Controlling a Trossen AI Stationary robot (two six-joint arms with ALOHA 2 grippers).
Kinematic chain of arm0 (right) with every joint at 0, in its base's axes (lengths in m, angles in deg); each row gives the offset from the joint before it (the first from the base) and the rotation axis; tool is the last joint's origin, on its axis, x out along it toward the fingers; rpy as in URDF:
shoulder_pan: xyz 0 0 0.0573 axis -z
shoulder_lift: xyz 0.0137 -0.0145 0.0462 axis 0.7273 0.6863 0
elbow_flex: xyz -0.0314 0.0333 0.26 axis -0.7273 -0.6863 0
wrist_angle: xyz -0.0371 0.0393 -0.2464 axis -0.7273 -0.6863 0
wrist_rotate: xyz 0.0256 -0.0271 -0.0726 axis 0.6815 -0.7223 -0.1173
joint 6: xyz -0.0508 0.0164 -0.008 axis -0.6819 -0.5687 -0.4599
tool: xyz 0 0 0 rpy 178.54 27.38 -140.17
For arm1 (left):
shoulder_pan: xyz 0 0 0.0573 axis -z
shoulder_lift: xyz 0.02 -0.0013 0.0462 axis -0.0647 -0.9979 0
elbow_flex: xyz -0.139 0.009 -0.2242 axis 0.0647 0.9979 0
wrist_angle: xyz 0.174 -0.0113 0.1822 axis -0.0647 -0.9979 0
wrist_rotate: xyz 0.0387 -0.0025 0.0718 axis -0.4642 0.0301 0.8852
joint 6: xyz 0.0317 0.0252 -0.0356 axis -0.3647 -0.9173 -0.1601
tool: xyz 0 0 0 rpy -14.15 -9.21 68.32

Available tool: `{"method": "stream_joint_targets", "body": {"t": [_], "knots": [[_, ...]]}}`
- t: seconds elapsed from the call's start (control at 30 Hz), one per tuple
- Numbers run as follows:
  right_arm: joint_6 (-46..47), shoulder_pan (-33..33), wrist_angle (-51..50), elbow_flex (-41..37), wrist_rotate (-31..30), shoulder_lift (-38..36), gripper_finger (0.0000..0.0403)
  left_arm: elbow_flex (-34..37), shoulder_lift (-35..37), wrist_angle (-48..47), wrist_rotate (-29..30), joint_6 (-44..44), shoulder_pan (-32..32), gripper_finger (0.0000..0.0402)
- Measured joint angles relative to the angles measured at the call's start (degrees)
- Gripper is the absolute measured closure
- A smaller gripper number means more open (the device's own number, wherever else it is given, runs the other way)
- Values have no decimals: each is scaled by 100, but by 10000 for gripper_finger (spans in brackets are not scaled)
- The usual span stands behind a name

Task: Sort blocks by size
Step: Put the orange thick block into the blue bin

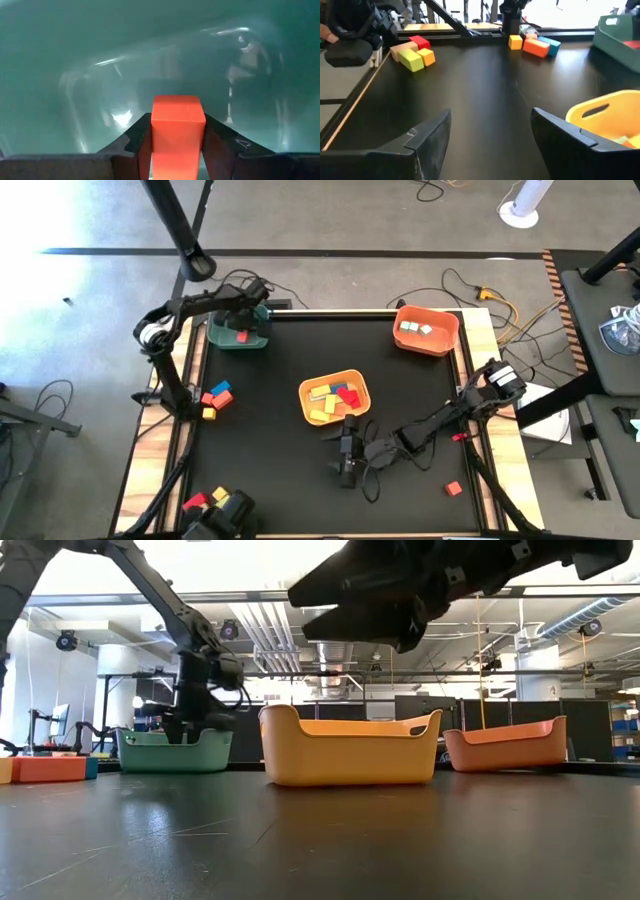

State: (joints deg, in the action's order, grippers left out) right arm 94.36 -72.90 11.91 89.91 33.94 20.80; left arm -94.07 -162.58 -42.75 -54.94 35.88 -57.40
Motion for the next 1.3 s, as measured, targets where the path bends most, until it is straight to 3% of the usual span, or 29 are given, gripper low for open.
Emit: {"method": "stream_joint_targets", "body": {"t": [0.2, 0.4, 0.6, 0.87, 1.03, 1.13, 1.3], "knots": [[247, -13, -97, -32, -2, 0, 128, -142, -266, -104, -204, -39, -21, 263], [257, -13, -80, -32, -2, 0, 111, -195, -124, -336, 282, -167, -20, 202], [262, -13, -79, -34, -2, -1, 93, -206, 270, -710, 520, -422, -8, 162], [259, -13, -86, -32, -2, -1, 86, -179, 1444, -1071, 348, -838, 338, 154], [210, -13, -103, -34, -4, -2, 96, 105, 2577, -1383, 47, -829, 1341, 153], [106, -15, -82, -34, -4, -1, 100, 439, 3288, -1432, 36, -683, 2374, 153], [-57, -15, -24, -34, -4, 0, 96, 1079, 4206, -1437, 28, 623, 4398, 153]]}}
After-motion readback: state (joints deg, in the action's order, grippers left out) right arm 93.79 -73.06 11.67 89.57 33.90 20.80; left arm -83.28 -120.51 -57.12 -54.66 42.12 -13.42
